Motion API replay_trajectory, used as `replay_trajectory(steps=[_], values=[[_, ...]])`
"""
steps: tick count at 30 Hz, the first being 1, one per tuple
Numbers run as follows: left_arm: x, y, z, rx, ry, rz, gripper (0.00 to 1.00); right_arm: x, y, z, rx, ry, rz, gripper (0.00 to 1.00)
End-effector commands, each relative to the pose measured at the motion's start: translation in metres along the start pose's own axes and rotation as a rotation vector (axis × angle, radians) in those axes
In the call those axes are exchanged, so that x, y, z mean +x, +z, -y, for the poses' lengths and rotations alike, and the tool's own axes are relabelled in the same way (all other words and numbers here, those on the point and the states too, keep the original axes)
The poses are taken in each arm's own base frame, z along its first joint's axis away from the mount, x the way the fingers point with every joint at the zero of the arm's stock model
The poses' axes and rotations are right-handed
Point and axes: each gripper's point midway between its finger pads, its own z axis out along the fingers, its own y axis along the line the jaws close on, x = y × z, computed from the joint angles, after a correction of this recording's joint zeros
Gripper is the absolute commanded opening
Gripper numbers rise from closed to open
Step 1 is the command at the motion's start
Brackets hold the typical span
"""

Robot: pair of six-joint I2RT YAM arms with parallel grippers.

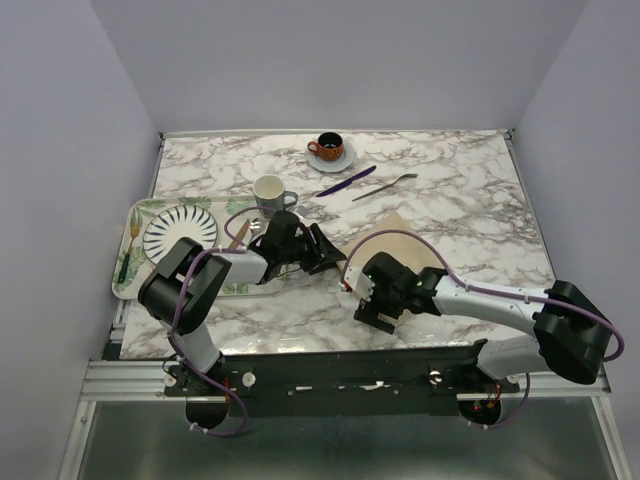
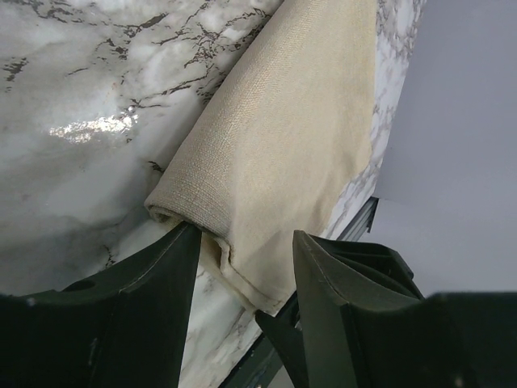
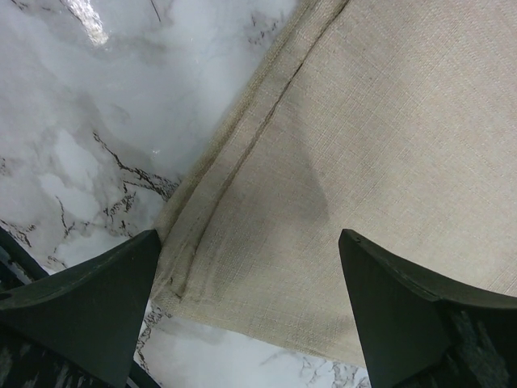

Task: Fold the napkin into a case and place the utensils inside
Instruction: Fold the rectangle-folded napkin at the center of the board.

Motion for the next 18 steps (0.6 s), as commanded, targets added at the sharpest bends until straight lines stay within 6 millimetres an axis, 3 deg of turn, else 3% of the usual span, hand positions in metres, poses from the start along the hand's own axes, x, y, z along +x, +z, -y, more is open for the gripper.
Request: replay_trajectory(steps=[1,10,18], values=[[-0.002,0.002,0.005,0.014,0.002,0.012,0.56,0.012,0.005,0.001,0.017,-0.011,-0.070,1.00],[0.006,0.002,0.013,0.031,-0.004,-0.005,0.54,0.015,0.009,-0.003,0.007,-0.021,-0.097,1.00],[0.009,0.004,0.015,0.033,0.000,-0.011,0.42,0.017,0.010,-0.003,0.010,-0.022,-0.106,1.00]])
